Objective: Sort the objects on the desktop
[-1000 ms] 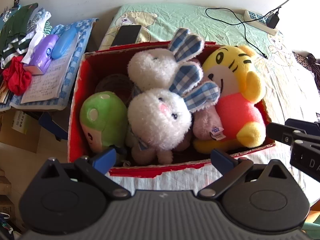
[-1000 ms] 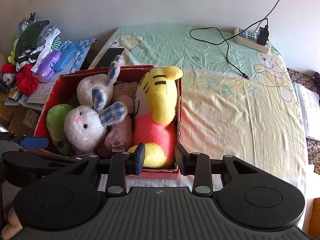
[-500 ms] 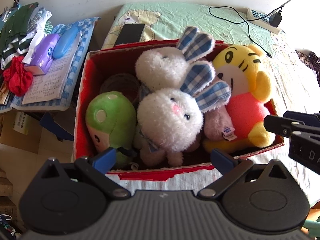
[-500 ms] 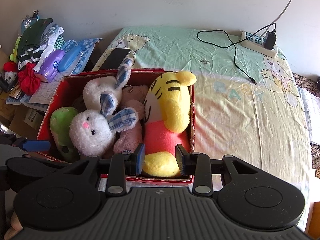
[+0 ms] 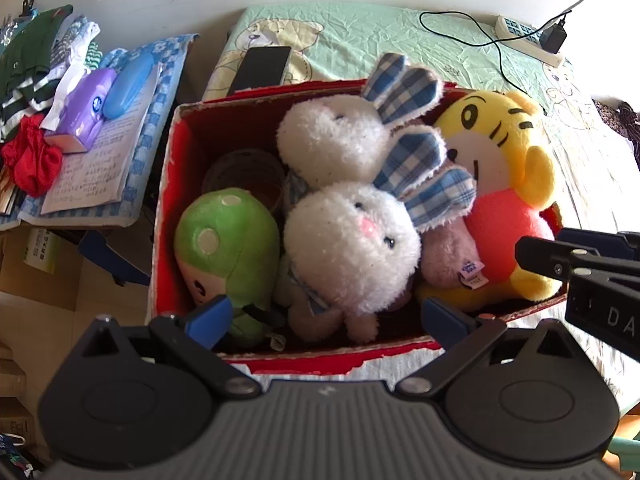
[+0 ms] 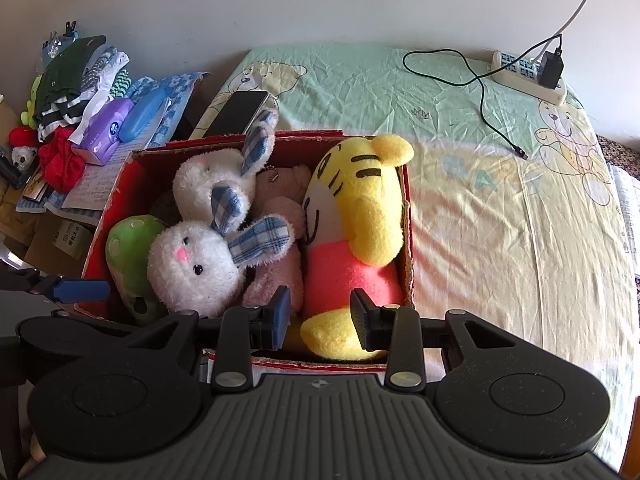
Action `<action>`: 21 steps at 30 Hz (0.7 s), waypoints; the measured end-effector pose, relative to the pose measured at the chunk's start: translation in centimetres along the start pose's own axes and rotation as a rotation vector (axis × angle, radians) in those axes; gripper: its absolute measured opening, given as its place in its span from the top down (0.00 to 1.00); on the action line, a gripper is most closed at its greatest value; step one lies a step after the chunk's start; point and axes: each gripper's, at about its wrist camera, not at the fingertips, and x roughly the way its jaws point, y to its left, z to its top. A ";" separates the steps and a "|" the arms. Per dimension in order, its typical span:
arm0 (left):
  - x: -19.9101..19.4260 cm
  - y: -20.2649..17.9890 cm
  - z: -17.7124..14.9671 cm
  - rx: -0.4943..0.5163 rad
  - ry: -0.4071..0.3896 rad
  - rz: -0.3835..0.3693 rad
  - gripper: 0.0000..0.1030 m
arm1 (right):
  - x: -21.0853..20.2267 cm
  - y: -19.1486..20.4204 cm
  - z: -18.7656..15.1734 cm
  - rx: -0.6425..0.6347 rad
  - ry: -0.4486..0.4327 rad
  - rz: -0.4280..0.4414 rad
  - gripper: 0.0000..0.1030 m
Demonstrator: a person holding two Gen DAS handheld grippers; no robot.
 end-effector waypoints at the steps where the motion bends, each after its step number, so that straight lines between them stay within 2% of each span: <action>1: 0.1 0.1 0.1 -0.001 0.000 -0.002 0.02 | 0.0 0.1 0.1 -0.001 0.000 -0.001 0.64; 11: 0.6 0.6 0.3 0.006 0.000 0.009 0.02 | 0.3 0.7 0.5 -0.004 0.007 -0.013 0.64; 21: 1.0 0.7 0.6 0.034 0.008 -0.019 0.02 | 0.9 0.8 0.5 0.020 0.020 -0.009 0.64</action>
